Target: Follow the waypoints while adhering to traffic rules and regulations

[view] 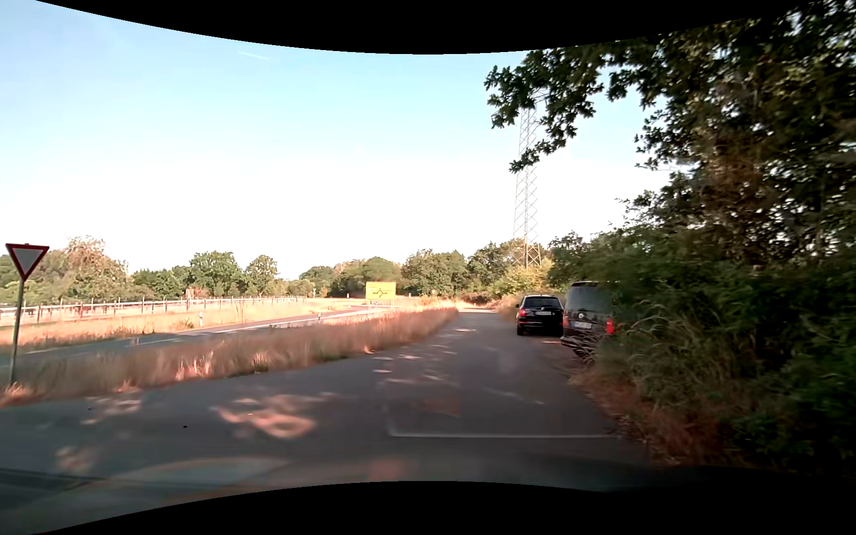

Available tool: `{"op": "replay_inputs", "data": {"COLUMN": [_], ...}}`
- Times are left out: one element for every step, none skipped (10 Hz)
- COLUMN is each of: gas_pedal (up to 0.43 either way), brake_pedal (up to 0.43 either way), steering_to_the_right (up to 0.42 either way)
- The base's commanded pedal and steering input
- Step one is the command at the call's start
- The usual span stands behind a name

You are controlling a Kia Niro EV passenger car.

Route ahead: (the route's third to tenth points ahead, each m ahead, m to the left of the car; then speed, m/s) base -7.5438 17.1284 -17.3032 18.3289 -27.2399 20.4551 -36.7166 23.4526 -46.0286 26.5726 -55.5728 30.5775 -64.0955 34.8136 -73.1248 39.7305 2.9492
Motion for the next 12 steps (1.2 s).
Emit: {"op": "replay_inputs", "data": {"gas_pedal": [0.000,0.000,0.000,0.000,0.000,0.000,0.000,0.000,0.000,0.000,0.000,0.000], "brake_pedal": [0.000,0.000,0.000,0.000,0.000,0.000,0.000,0.000,0.000,0.006,0.018,0.030], "steering_to_the_right": [-0.369,-0.426,-0.481,-0.529,-0.592,-0.646,-0.696,-0.735,-0.769,-0.788,-0.795,-0.794]}}
